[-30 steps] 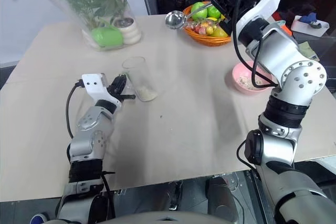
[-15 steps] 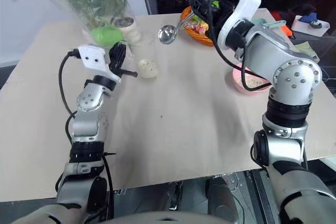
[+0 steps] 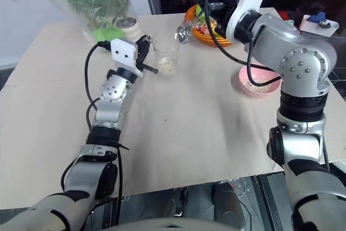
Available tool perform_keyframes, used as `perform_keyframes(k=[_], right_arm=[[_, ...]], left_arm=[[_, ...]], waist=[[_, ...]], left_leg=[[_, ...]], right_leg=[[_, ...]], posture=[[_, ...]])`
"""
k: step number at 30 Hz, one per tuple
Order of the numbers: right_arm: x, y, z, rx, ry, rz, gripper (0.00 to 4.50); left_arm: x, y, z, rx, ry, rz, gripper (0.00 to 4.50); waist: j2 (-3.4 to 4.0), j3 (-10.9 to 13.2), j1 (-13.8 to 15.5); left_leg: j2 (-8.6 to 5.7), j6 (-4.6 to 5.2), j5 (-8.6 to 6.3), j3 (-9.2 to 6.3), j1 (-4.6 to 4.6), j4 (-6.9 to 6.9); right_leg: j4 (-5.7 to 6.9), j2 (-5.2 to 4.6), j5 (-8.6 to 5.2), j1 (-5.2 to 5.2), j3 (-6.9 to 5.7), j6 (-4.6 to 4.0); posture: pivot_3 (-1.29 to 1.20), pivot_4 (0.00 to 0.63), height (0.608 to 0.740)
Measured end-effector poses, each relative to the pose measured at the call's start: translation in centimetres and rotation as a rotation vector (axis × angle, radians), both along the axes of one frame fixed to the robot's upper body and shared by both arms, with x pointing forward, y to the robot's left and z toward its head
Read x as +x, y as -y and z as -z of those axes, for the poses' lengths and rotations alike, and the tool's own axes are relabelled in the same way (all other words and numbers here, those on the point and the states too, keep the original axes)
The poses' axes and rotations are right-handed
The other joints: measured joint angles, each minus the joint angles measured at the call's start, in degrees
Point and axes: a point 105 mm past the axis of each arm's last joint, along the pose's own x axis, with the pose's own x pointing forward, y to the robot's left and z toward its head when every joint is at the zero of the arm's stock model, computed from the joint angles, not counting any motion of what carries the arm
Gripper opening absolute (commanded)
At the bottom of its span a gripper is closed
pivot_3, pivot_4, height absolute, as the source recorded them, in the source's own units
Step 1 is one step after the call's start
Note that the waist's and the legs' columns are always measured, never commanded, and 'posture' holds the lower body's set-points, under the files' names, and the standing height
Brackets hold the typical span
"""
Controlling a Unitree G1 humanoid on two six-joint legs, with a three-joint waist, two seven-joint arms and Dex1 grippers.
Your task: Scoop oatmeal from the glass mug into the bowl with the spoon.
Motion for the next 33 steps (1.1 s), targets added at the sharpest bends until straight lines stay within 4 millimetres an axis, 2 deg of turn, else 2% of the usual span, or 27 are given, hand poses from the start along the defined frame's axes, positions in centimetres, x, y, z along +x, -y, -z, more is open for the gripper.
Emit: perform_keyframes(k=[4,11,13,16,21,29,33], right_arm=[[-0.6,-0.8,-0.6,-0.005,0.022,-0.044,0.00],[-0.8,-1.3,-0.6,-0.028,0.046,-0.034,0.00],[-0.6,-1.7,0.2,-0.073,0.047,-0.018,0.00],[0.2,-2.3,2.4,-0.191,0.036,0.009,0.00],[1.0,-2.8,3.5,-0.296,0.081,0.038,0.00],[2.7,-4.1,7.7,-0.316,-0.032,0.004,0.00],[3.2,-3.7,8.0,-0.256,-0.092,0.006,0.00]], left_arm=[[0.5,0.8,1.1,0.030,-0.042,0.011,0.02],[1.3,1.3,0.5,0.030,-0.049,0.005,0.02],[1.4,1.8,0.0,0.021,-0.036,0.015,0.02],[1.4,2.4,-0.9,0.016,-0.009,0.029,0.02],[1.3,3.0,-0.8,0.036,-0.001,0.042,0.02],[1.0,5.4,-0.8,0.117,0.052,0.076,0.02],[1.2,6.0,-0.7,0.123,0.047,0.075,0.02]], waist=[[0.00,0.0,0.1],[0.00,0.0,0.1],[0.00,0.0,0.1],[0.00,0.0,0.0],[0.00,0.0,0.0],[-0.01,0.0,0.0],[-0.01,0.0,0.0]], left_leg=[[0.00,0.00,0.00,-0.01,-0.02,0.03],[0.00,0.00,0.00,-0.03,-0.04,0.03],[-0.01,0.00,0.00,-0.03,-0.04,0.04],[-0.01,0.00,0.00,-0.01,-0.04,0.05],[-0.01,0.00,0.00,-0.01,-0.03,0.05],[-0.03,-0.01,0.00,-0.03,-0.04,0.07],[-0.03,-0.01,0.01,-0.04,-0.04,0.07]], right_leg=[[0.01,-0.01,0.00,0.00,-0.01,0.00],[0.00,-0.02,0.00,0.00,-0.04,0.00],[0.00,-0.02,0.00,0.00,-0.04,0.00],[0.02,-0.02,0.00,-0.01,-0.03,0.00],[0.02,-0.01,0.00,-0.02,-0.04,0.00],[0.01,-0.02,0.00,-0.02,-0.05,0.01],[0.03,-0.02,0.00,-0.02,-0.06,0.01]], posture=[[0.00,0.150,0.740],[0.00,0.150,0.740],[0.00,0.150,0.740],[0.00,0.150,0.740],[0.00,0.150,0.740],[0.00,0.150,0.740],[0.00,0.150,0.740]])
